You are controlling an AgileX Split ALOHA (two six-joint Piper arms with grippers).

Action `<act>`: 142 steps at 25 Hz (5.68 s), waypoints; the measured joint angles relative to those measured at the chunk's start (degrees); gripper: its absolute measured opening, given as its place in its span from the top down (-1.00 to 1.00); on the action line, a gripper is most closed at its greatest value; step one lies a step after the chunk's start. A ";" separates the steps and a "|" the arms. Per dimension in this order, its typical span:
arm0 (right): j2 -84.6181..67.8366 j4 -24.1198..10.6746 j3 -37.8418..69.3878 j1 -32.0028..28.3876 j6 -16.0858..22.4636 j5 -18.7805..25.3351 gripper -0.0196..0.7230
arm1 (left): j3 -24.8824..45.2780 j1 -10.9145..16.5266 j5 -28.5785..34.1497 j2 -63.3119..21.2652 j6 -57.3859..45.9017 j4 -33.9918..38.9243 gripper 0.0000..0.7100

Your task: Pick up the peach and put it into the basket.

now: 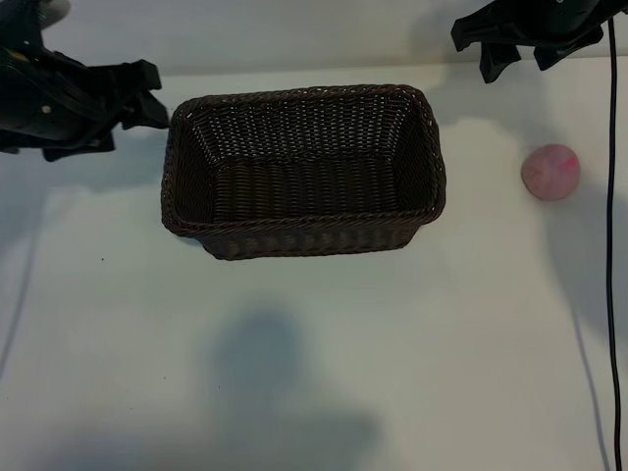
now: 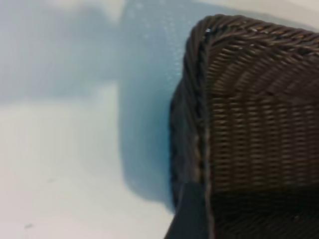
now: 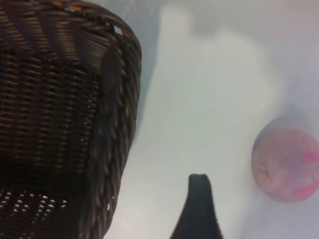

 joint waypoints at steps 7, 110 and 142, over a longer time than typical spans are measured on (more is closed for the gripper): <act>0.00 0.06 0.00 0.00 0.00 0.00 -0.56 | -7.56 0.25 11.90 -0.05 -4.95 13.18 -0.69; -0.53 4.52 11.65 20.14 1.27 -22.15 0.84 | -8.84 1.97 11.24 0.01 -5.04 16.52 -0.66; 0.02 -2.15 4.33 18.07 3.10 -14.68 -0.47 | -8.84 1.97 11.24 0.01 -4.92 16.52 -0.66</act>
